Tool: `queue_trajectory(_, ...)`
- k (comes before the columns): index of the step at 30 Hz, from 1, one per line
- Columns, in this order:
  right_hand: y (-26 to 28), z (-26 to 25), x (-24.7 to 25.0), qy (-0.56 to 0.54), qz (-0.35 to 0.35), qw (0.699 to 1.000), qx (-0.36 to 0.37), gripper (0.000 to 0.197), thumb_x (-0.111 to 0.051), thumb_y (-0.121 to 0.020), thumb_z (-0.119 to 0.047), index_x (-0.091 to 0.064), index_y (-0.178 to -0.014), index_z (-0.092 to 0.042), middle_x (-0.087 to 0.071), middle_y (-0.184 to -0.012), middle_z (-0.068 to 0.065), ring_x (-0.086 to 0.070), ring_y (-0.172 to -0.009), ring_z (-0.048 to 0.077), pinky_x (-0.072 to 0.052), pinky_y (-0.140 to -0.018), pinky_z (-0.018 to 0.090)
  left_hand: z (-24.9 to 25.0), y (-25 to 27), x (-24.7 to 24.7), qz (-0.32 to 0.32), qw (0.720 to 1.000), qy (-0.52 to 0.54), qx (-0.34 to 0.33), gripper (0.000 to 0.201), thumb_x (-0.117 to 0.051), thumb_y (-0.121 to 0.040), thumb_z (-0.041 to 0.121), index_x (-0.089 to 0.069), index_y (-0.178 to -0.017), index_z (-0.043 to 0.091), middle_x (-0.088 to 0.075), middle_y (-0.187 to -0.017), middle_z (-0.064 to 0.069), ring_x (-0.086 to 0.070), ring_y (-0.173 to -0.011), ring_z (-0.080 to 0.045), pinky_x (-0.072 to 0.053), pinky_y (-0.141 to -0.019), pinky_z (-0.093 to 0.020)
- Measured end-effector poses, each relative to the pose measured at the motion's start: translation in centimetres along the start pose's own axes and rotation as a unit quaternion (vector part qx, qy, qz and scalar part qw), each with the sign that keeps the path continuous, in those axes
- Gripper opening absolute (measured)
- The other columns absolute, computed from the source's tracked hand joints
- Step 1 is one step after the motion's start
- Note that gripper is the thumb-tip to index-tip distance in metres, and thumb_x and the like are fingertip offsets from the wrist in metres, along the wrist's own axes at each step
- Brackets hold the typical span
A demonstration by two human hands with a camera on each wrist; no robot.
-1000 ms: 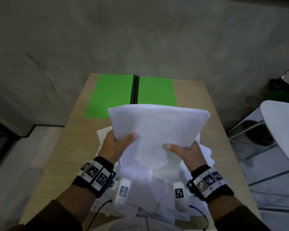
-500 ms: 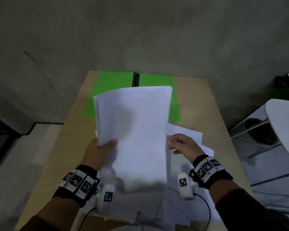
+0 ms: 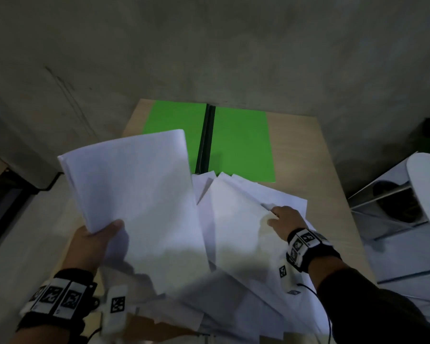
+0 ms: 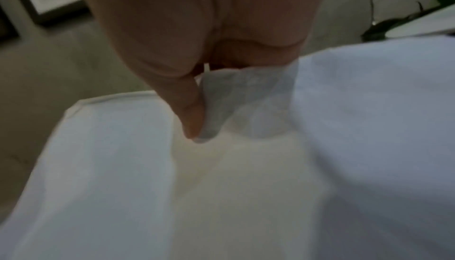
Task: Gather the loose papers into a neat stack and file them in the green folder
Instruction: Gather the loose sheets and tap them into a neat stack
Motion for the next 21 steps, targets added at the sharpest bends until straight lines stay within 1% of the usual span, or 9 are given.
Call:
queue_trajectory(4,1.3,-0.9,0.0,-0.062,-0.085,0.994,0.029,0.053,-0.058,-0.088,-0.028,-0.046,-0.137,-0.01,-0.047,-0.143,0.011,-0.045,-0.129,0.027,-0.036,-0.102,0.029,-0.9,0.2,1.7,0.029,0.999,0.003,0.025,0.019,-0.064,-0.083,0.002,-0.063,-0.097,-0.009,-0.067,-0.086,-0.01,-0.061,-0.082,-0.015,-0.044,-0.075,-0.027)
queue_trajectory(6,1.7,-1.6,-1.2,-0.079,-0.113,0.99,0.009,0.051,-0.056,-0.088,-0.025,-0.045,-0.137,-0.013,-0.049,-0.14,0.011,-0.051,-0.12,0.027,-0.042,-0.091,0.028,-1.5,0.2,2.3,0.036,0.999,-0.008,0.029,0.031,-0.066,-0.082,0.005,-0.06,-0.108,-0.011,-0.065,-0.104,-0.021,-0.057,-0.092,-0.021,-0.04,-0.081,-0.034)
queue_trajectory(8,1.9,-2.1,-2.6,-0.114,-0.099,0.988,-0.043,0.051,-0.05,-0.087,-0.02,-0.045,-0.137,-0.016,-0.05,-0.136,0.013,-0.054,-0.109,0.028,-0.042,-0.081,0.027,-2.1,0.1,2.8,0.041,0.999,-0.008,0.032,0.039,-0.069,-0.081,0.007,-0.058,-0.114,-0.008,-0.059,-0.114,-0.025,-0.052,-0.099,-0.025,-0.037,-0.085,-0.039)
queue_trajectory(10,2.3,-2.4,-3.5,-0.152,-0.055,0.98,-0.116,0.049,-0.051,-0.083,-0.023,-0.048,-0.132,-0.015,-0.045,-0.133,0.015,-0.053,-0.11,0.034,-0.046,-0.086,0.034,-2.5,0.0,3.2,0.049,0.998,-0.004,0.047,0.047,-0.072,-0.078,0.011,-0.056,-0.116,-0.009,-0.057,-0.11,-0.019,-0.053,-0.102,-0.028,-0.036,-0.085,-0.039)
queue_trajectory(12,2.5,-2.5,-4.1,-0.188,-0.016,0.964,-0.185,0.055,-0.059,-0.079,-0.03,-0.044,-0.129,-0.012,-0.038,-0.133,0.016,-0.049,-0.116,0.038,-0.044,-0.093,0.038,-2.9,0.1,3.4,0.045,0.998,-0.012,0.047,0.056,-0.077,-0.071,0.017,-0.057,-0.115,-0.01,-0.059,-0.113,-0.022,-0.056,-0.107,-0.035,-0.037,-0.086,-0.04)
queue_trajectory(15,2.2,-3.2,-4.4,-0.228,-0.013,0.948,-0.224,0.087,-0.072,-0.072,-0.04,-0.027,-0.14,-0.009,-0.036,-0.14,0.018,-0.042,-0.126,0.039,-0.04,-0.098,0.04,-3.4,0.5,3.7,0.045,0.997,-0.012,0.055,0.04,-0.071,-0.078,0.008,-0.059,-0.112,-0.009,-0.061,-0.111,-0.025,-0.056,-0.099,-0.031,-0.038,-0.085,-0.04)
queue_trajectory(17,1.9,-4.0,-4.4,-0.207,-0.023,0.951,-0.227,0.094,-0.076,-0.07,-0.041,-0.024,-0.141,-0.008,-0.039,-0.142,0.016,-0.04,-0.13,0.036,-0.039,-0.102,0.04,-3.9,0.7,3.9,0.044,0.997,-0.004,0.058,0.036,-0.072,-0.077,0.008,-0.061,-0.108,-0.007,-0.063,-0.107,-0.026,-0.056,-0.094,-0.027,-0.041,-0.085,-0.042)
queue_trajectory(19,1.5,-4.8,-4.7,-0.19,-0.025,0.956,-0.222,0.085,-0.077,-0.071,-0.035,-0.031,-0.136,-0.006,-0.048,-0.138,0.014,-0.045,-0.127,0.033,-0.042,-0.098,0.038,-4.1,1.0,3.8,0.043,0.997,0.0,0.063,0.041,-0.078,-0.07,0.014,-0.064,-0.103,-0.005,-0.065,-0.104,-0.026,-0.059,-0.093,-0.028,-0.045,-0.087,-0.047)
queue_trajectory(21,1.5,-5.5,-5.2,-0.186,-0.027,0.962,-0.2,0.067,-0.075,-0.074,-0.029,-0.043,-0.129,-0.007,-0.056,-0.129,0.012,-0.054,-0.118,0.031,-0.047,-0.089,0.035,-4.2,1.2,3.8,0.043,0.997,0.0,0.061,0.034,-0.077,-0.071,0.012,-0.064,-0.099,-0.003,-0.064,-0.102,-0.024,-0.058,-0.093,-0.027,-0.044,-0.086,-0.045)
Point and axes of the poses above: each hand's wrist, its own y-axis away from the middle knuckle, its own x-axis out of the back of the hand, z = x × y, the point moved 1 cm from there along -y, towards the middle knuckle
